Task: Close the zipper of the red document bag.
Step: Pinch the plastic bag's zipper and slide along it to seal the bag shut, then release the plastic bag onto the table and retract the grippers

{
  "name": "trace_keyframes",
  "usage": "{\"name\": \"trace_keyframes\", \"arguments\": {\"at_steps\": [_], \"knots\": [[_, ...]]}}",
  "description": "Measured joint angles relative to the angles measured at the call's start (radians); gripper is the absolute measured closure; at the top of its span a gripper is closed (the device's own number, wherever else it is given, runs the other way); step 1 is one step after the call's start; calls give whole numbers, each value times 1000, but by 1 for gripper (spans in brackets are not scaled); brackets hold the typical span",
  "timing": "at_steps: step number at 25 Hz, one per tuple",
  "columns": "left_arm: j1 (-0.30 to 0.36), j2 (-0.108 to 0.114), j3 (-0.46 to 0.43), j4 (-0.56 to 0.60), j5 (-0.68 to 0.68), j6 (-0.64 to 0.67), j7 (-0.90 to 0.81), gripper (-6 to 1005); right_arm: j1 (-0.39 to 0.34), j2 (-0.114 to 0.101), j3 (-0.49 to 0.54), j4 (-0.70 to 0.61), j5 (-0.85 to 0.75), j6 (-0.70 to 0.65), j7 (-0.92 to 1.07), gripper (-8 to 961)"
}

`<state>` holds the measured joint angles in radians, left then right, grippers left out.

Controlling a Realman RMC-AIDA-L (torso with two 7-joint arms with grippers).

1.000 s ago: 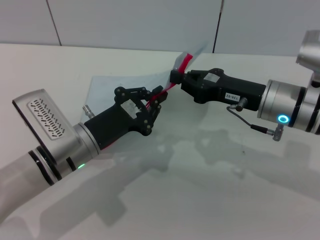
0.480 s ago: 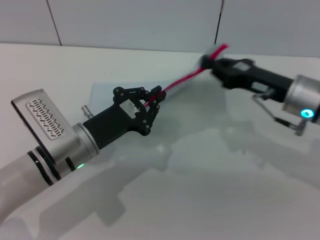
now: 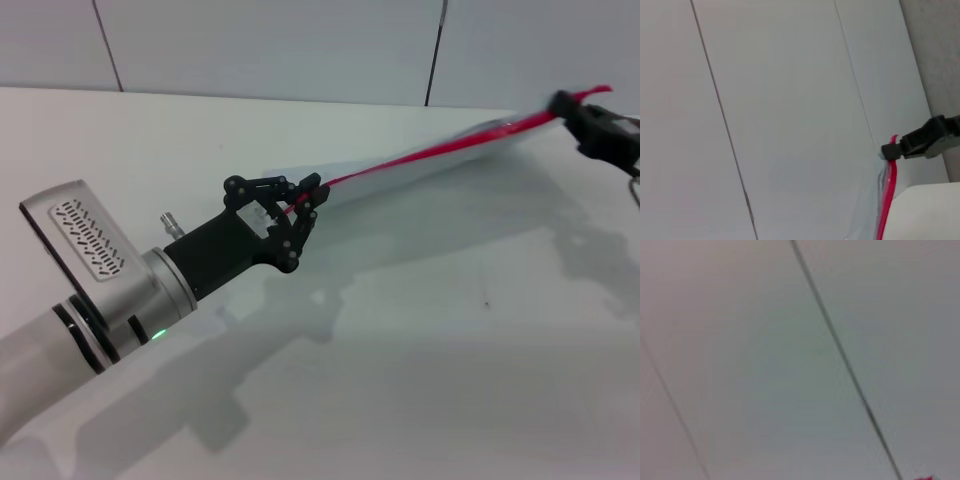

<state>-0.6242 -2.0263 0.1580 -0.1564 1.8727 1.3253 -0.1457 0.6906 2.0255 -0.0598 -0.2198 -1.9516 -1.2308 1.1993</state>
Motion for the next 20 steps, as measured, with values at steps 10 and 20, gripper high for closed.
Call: {"name": "trace_keyframes", "arguments": {"at_steps": [10,20], "knots": [[1,2,-3,0,-5,0,-2,893,-13,0,3,-5,18,43,-15,915],[12,-1,-5,-4,-87,4,-5,711,-60,8,164,55,21,-86,-244,680]]}}
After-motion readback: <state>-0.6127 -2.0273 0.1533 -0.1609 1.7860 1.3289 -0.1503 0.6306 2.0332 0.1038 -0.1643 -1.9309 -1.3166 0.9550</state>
